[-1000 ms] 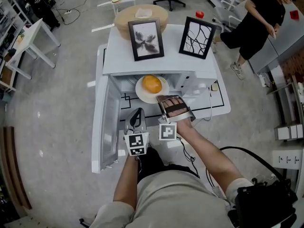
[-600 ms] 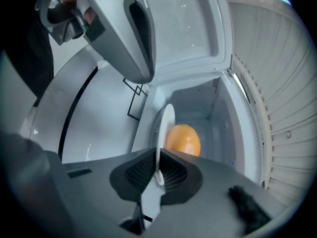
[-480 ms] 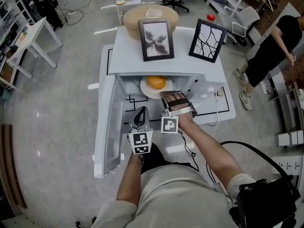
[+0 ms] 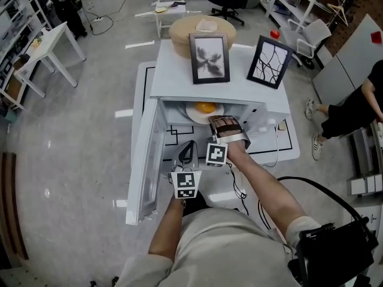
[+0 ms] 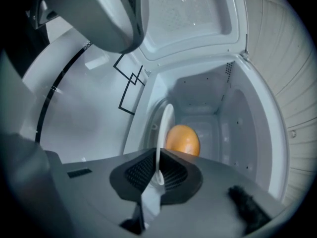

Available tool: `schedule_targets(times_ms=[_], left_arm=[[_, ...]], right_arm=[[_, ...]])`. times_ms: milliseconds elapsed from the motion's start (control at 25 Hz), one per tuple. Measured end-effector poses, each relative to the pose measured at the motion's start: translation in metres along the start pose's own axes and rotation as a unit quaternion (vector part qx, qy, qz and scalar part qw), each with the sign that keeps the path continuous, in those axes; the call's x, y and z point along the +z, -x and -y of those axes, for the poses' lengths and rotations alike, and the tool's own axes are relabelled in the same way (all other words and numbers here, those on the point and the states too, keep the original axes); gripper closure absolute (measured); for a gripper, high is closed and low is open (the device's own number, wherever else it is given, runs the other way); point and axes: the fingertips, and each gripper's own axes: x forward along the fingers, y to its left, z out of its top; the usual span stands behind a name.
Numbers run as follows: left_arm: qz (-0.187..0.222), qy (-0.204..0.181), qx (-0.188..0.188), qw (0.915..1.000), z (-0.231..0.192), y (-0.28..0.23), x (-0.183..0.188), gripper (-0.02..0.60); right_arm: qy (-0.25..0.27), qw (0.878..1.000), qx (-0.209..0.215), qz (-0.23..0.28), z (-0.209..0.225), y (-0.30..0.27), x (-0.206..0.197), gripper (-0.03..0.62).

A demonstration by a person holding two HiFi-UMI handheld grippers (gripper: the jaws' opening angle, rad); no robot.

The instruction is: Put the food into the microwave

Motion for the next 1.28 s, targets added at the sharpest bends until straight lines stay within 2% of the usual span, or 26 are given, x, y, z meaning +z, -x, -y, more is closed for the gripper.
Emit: schedule_targets(times_ms=[160,400,600,720,880,1000,1080,1160,1280], left_arm=[[0.002,-0.008,-0.005,1.0,0.002,0.001,-0.001,0.574],[0.005,-0.013,0.014,0.9998,-0.012,0.005,0.002,0.574],[0.003,-0.019,0.012,0.9997,-0.009,0.007,0.0,0.574],[0.003,-0.019,0.012,0.9997,-0.01,0.008,-0.001,0.574],[0.004,-0.025,0.01,0.9996,-0.009,0.008,-0.005,0.574],[0.002,-0.023,0.008,0.9997,-0.007,0.009,-0.005,0.574],[-0.002,-0.021,0.008,0.9998,-0.007,0.01,-0.009,0.574],[0.0,-0.021,0.01,0.9997,-0.007,0.012,-0.006,0.574],[0.003,-0.024,0.009,0.9997,-0.007,0.013,0.0,0.574]], right_arm=[[-0.002,1.0,0.004,-0.009,0.003,-0.013,-0.003,0.568],[-0.002,1.0,0.007,-0.013,0.007,-0.029,0.001,0.568],[-0.012,1.0,0.004,-0.019,0.013,-0.042,-0.001,0.568],[-0.038,0.999,0.01,-0.02,0.016,-0.048,-0.003,0.568],[-0.117,0.992,0.038,-0.001,0.017,-0.05,0.001,0.568],[-0.181,0.981,0.066,0.022,0.021,-0.048,0.007,0.562],[-0.234,0.967,0.087,0.039,0.024,-0.046,0.01,0.545],[-0.294,0.948,0.109,0.055,0.029,-0.046,0.012,0.532],[-0.378,0.911,0.145,0.082,0.036,-0.044,0.013,0.485]])
